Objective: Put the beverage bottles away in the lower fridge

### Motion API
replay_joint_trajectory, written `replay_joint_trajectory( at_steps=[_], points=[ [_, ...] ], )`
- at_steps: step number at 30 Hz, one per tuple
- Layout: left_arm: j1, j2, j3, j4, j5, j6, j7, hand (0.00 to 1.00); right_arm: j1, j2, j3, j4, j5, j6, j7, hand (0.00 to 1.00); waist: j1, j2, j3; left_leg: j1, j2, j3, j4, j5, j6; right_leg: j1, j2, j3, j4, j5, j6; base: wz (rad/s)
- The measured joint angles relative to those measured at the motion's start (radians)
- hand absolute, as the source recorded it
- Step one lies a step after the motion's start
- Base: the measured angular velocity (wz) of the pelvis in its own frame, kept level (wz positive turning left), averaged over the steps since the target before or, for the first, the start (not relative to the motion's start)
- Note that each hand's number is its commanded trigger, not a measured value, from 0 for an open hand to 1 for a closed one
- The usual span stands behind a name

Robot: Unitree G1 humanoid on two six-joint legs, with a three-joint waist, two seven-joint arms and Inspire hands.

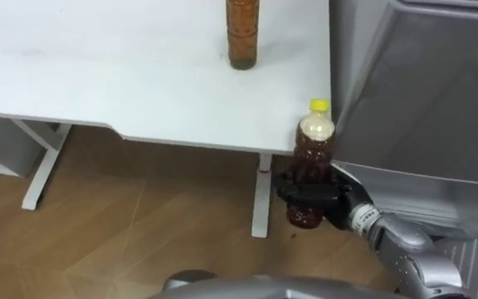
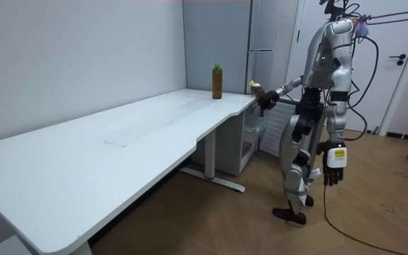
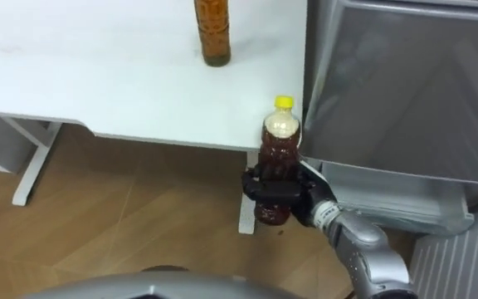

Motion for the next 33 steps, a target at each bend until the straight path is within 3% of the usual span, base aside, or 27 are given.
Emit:
replay_joint_trajectory(
  at_steps=[5,10,14,18,21,24,29,33],
  points=[
    [-0.073,0.005,-0.045,-0.006,0.15,-0.003,-0.013,0.0,-0.006,0.0,0.004,-0.033,-0.082,-0.003,-0.03,1.0,-0.032,-0.008,-0.0021,0.001,0.006,0.036,-0.001,0.0,0.0,-0.009,0.0,0.026,0.009,-0.001,-0.001,-0.16],
    [-0.09,0.006,-0.063,-0.049,0.224,-0.015,-0.01,0.0,-0.006,0.008,0.014,-0.097,-0.136,-0.015,-0.068,1.0,-0.072,-0.03,0.0021,0.001,0.004,0.044,0.0,-0.002,0.003,-0.014,-0.001,0.035,0.009,-0.003,0.002,-0.01],
    [-0.088,0.0,-0.065,-0.073,0.325,-0.022,-0.011,0.0,0.005,0.009,0.013,-0.146,-0.158,-0.022,-0.101,1.0,-0.091,-0.037,-0.0006,-0.003,0.005,0.051,0.002,-0.003,0.004,-0.022,-0.002,0.038,0.008,-0.002,0.004,-0.01],
    [-0.087,-0.006,-0.062,-0.073,0.372,-0.011,-0.013,0.0,0.028,0.014,0.014,-0.184,-0.176,-0.049,-0.132,1.0,-0.107,-0.033,-0.001,0.001,0.007,0.066,-0.001,-0.004,0.006,-0.024,-0.002,0.048,0.009,0.001,0.007,-0.05],
    [-0.077,-0.006,-0.054,-0.074,0.393,-0.003,-0.013,0.0,0.04,0.034,0.013,-0.187,-0.238,-0.073,-0.185,1.0,-0.14,-0.03,-0.0041,0.003,0.007,0.065,-0.001,-0.006,0.008,-0.024,-0.002,0.062,0.012,0.004,0.007,-0.03],
    [-0.069,-0.006,-0.054,-0.075,0.422,-0.001,-0.016,0.0,0.059,0.053,-0.042,-0.172,-0.238,-0.076,-0.312,1.0,-0.174,-0.014,-0.0055,0.003,0.007,0.067,0.0,-0.006,0.01,-0.026,-0.002,0.063,0.011,0.012,0.008,-0.1],
    [-0.059,-0.006,-0.055,-0.105,0.457,-0.002,-0.015,0.0,0.068,0.07,-0.173,-0.153,-0.233,-0.085,-0.528,1.0,-0.176,-0.009,-0.008,0.013,0.008,0.085,-0.002,-0.006,0.01,-0.034,0.0,0.086,0.012,0.005,0.009,-0.09],
    [-0.046,-0.006,-0.066,-0.112,0.46,-0.003,-0.011,0.0,0.071,0.075,-0.2,-0.132,-0.243,-0.091,-0.673,1.0,-0.184,-0.011,-0.0072,0.029,0.008,0.094,-0.019,-0.005,0.008,-0.022,0.001,0.091,0.009,0.005,0.008,-0.1]
  ],
)
